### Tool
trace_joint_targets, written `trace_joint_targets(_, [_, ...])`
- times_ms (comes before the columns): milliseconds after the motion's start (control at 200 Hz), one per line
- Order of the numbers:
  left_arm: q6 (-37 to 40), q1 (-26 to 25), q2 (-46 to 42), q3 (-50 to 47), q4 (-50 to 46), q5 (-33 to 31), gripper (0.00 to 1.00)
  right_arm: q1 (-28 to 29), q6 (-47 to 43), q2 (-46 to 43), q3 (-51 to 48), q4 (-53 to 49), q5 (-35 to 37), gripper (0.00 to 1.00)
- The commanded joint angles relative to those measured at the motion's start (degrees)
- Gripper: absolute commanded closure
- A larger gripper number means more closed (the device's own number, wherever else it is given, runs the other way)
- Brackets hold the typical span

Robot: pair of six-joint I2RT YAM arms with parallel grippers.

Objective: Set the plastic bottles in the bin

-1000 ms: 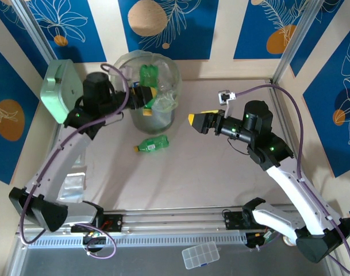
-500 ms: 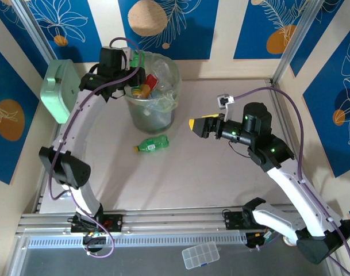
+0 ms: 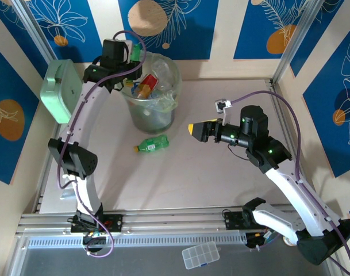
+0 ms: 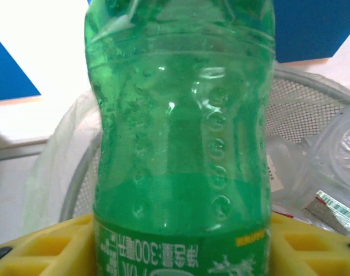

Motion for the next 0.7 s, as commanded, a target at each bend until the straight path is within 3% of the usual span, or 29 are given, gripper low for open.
trace_joint_targets(0, [3.8, 0.6, 1.8, 0.4, -1.3, 0.4, 0.37, 0.5, -1.4, -0.1, -0.4, 1.4, -1.3, 0.10])
trace_joint_targets(280, [3.9, 0.7, 2.7, 0.6, -1.8, 3.8, 0.23, 0.9, -1.9, 0.4, -0.9, 2.0, -0.6, 0.09])
trace_joint_targets(450, [2.8, 0.7, 1.5, 0.5, -1.4, 2.0, 0.16, 0.9, -1.5, 0.7, -1.1, 2.3, -0.4, 0.10])
trace_joint_targets(695, [-0.3, 0.7, -3.4, -0.3, -1.1, -0.4, 0.16, 1.1, -1.3, 0.8, -0.6, 1.8, 0.2, 0.10])
